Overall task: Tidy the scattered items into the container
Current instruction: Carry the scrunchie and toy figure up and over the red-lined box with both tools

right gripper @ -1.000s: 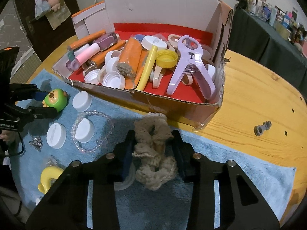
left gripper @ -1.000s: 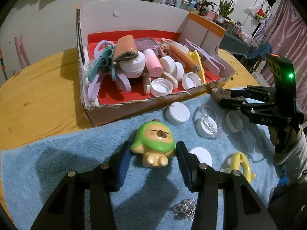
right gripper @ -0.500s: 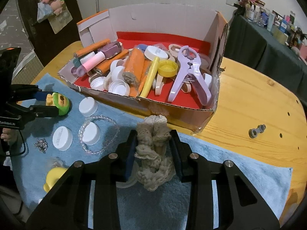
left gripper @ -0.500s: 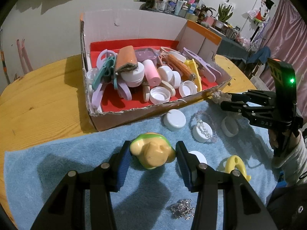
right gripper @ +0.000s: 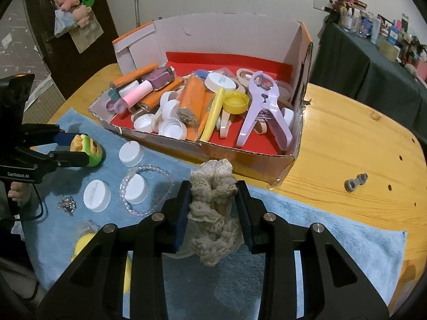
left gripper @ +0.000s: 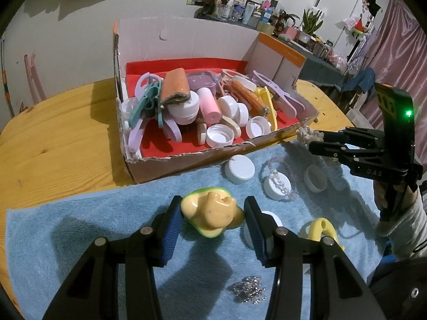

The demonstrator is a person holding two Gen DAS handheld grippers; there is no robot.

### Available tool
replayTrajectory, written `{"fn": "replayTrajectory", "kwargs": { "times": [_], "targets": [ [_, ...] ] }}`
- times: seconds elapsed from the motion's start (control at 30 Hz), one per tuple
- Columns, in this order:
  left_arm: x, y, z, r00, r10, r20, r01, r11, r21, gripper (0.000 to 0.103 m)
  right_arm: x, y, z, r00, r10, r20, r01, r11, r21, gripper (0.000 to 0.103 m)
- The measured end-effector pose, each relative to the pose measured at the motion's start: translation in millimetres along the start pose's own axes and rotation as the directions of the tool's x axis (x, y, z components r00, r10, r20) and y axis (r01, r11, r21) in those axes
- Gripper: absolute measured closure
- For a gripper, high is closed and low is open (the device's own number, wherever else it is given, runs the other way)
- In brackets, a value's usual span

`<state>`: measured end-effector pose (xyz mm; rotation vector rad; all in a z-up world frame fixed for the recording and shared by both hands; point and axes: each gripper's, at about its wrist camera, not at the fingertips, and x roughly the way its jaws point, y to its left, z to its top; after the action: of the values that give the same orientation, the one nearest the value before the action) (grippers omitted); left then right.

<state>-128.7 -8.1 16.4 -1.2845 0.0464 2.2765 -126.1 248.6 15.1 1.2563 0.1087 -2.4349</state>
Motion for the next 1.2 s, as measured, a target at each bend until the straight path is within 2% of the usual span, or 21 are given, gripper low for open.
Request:
{"fn": "replayTrajectory", "kwargs": {
  "times": [0.4,0.87,1.2],
  "targets": [
    [-7.0,0.5,1.2,1.0,-0.011,0.018,0.011,1.0,-0.012,0.054,-4.7,2.0,2.1,1.0,0.008,0.018,-0.008,1.0,0.006,0.071],
    [-29.5,-11.9,18.6,0.995,-0.012,0.095,0.012,1.0,0.004,0.054,-24.6,9.6,14.4,0.997,0.02,0.074,-0.021,1.0,0.006,0.071],
    [-41.0,-30.1,35.5,0.988,-0.028,0.149,0.023,0.999,0.038,0.054,-39.3,15.3,35.5,0.99,0.032,0.139,-0.032,0.999,0.002,0.071]
  ]
}}
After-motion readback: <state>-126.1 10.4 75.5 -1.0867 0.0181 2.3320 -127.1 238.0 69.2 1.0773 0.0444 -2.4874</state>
